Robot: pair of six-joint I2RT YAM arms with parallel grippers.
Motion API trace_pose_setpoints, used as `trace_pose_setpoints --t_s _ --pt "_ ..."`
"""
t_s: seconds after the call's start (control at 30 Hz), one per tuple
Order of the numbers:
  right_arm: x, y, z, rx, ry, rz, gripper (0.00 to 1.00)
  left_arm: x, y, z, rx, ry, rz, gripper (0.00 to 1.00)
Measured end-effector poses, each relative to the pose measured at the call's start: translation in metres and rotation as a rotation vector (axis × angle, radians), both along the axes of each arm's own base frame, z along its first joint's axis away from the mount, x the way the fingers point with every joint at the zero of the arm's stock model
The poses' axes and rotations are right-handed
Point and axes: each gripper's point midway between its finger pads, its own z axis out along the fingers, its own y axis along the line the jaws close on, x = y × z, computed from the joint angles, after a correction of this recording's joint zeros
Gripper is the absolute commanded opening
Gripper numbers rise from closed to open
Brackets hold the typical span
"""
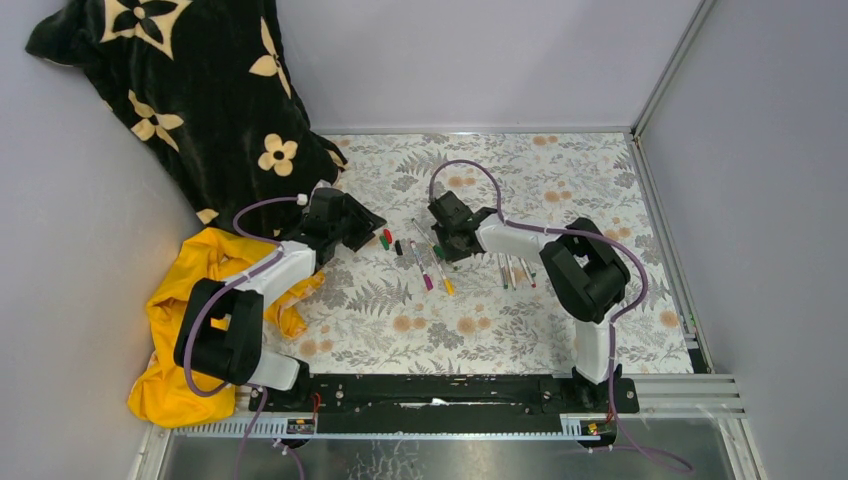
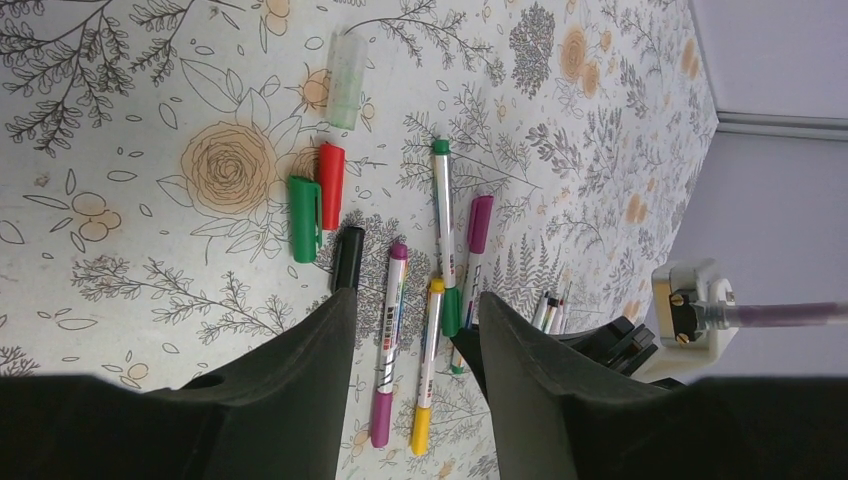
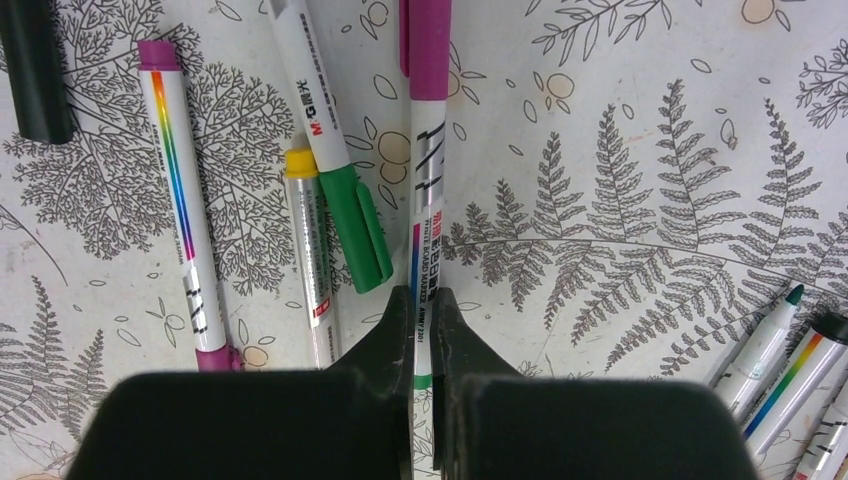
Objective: Open the pen caps
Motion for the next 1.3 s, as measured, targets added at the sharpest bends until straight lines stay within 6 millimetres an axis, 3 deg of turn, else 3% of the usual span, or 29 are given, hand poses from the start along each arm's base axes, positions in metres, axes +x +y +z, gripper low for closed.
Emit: trace_pose_setpoints --t_s 0.17,0.37,0.77,1.07,1.3 --pt "-0.007 -0.006 0.002 0.007 -0.005 0.000 0.00 -0.001 -0.007 0.001 -0.027 -0.003 -0.033 0.56" --pt "-0.026 -0.020 0.006 -0.010 0.031 0.004 0.00 -0.004 -0.033 -0.007 -0.066 0.009 -0.124 0.56" --pt "-0.035 -0.010 0.059 0.123 -0.025 0.031 0.00 -0.013 -0.108 -0.011 -0.106 0.010 -0.312 0.56" --pt "-0.051 -0.011 0.051 0.129 0.009 0.051 0.00 -0.010 -0.128 -0.005 -0.121 0.002 -0.334 0.57" --pt "-0.056 -0.006 0.062 0.159 -0.004 0.061 0.00 -0.011 -0.141 -0.005 -0.125 0.003 -0.354 0.57"
